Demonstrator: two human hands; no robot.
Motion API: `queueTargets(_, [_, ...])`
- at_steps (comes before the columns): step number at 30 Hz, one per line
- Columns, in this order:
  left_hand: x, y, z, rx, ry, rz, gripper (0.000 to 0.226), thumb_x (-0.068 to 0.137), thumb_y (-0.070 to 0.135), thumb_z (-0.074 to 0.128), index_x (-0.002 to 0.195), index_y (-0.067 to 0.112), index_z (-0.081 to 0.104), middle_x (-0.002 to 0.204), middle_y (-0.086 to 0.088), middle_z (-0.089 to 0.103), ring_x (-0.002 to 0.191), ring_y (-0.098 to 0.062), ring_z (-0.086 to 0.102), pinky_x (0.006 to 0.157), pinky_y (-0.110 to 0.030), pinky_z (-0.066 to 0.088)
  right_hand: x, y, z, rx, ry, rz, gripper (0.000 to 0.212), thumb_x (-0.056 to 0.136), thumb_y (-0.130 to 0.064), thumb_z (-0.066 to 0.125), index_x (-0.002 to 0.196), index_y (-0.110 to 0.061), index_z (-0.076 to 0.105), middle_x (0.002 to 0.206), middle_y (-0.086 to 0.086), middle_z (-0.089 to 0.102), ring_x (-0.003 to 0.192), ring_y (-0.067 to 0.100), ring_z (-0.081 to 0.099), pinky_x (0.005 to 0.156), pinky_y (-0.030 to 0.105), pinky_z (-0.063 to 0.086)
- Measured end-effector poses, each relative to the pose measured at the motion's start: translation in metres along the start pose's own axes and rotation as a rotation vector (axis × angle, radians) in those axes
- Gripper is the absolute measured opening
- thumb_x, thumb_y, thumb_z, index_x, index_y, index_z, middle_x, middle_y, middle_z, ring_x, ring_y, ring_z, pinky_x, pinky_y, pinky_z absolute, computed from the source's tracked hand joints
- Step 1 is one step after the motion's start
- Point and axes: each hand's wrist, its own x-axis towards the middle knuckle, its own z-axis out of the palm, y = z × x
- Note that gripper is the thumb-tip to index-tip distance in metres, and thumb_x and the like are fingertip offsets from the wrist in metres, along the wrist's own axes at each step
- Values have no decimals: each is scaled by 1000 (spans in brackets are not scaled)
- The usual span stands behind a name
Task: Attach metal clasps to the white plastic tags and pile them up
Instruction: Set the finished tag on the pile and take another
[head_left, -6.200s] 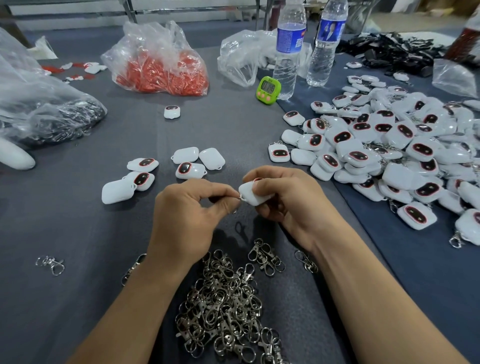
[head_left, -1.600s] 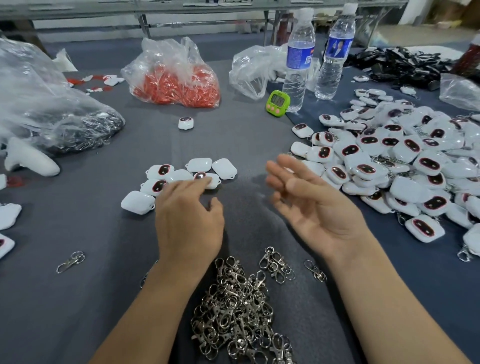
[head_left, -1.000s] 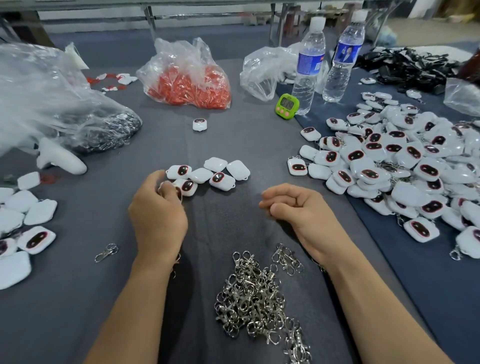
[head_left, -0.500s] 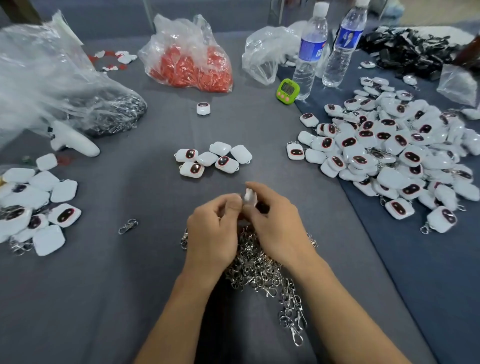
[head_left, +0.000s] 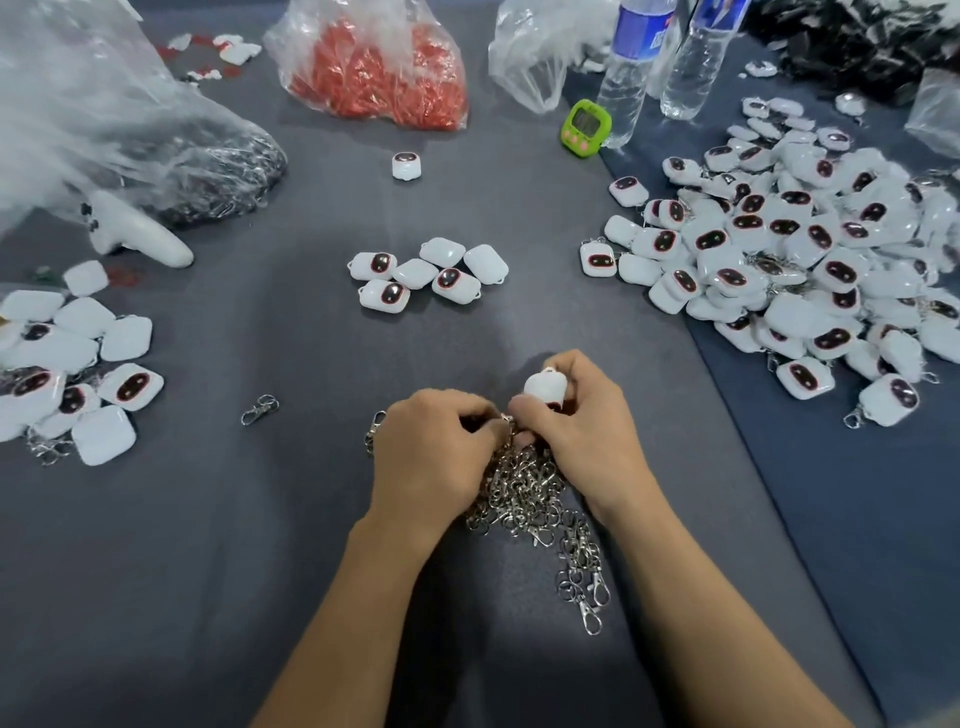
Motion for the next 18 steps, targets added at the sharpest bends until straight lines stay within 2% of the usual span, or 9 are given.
queueTargets(2, [-3, -4, -1, -158, 47, -62, 7, 77, 38, 80, 80, 42, 77, 70, 27, 71, 68, 6, 67, 64, -18, 53, 0, 2, -1, -66, -11, -12, 26, 80, -16, 77, 84, -27, 54, 71, 3, 70, 57, 19, 72, 55, 33, 51])
queueTargets(5, [-5, -10, -2, -411, 144, -170, 21, 77, 32, 83, 80, 52, 76, 75, 28, 73, 74, 9, 70, 69, -11, 53, 0, 3, 0, -127, -39, -35, 26, 77, -18, 79, 84, -28, 56, 72, 8, 71, 56, 20, 70, 50, 32, 48])
queueTargets(8, [-1, -12, -1, -655, 174, -286, 16, 75, 29, 85, 82, 43, 81, 82, 15, 78, 84, -2, 75, 76, -18, 57, -2, 3, 4, -137, 11, -79, 22, 74, -16, 78, 82, -26, 60, 69, 8, 68, 55, 24, 61, 53, 41, 49])
queueTargets(11, [3, -12, -6, -783, 156, -305, 15, 76, 18, 84, 80, 32, 83, 79, 4, 79, 78, -7, 75, 71, -15, 54, -4, 2, 10, -64, 156, -108, 25, 75, -12, 72, 74, -19, 48, 61, 3, 51, 57, 39, 56, 51, 48, 46])
queueTargets(13, [4, -12, -9, -779, 107, -274, 18, 79, 11, 83, 79, 29, 83, 76, 0, 78, 71, -8, 73, 68, -16, 54, -4, 0, 13, -52, 175, -106, 27, 76, -13, 70, 74, -18, 44, 63, 1, 46, 56, 31, 48, 52, 51, 45])
queueTargets(16, [3, -12, -10, -767, 58, -252, 17, 80, 6, 82, 80, 22, 83, 73, -3, 77, 65, -10, 71, 63, -19, 54, -2, -6, 14, -109, 27, -82, 16, 79, -20, 73, 87, -27, 61, 73, -4, 66, 61, 14, 55, 54, 40, 46])
queueTargets(18, [1, -11, -10, -774, 27, -234, 17, 80, 4, 81, 79, 21, 82, 73, -5, 77, 65, -11, 70, 62, -21, 54, -2, -11, 14, -108, -62, -55, 21, 79, -22, 73, 96, -34, 70, 74, -7, 70, 58, 13, 61, 54, 29, 46])
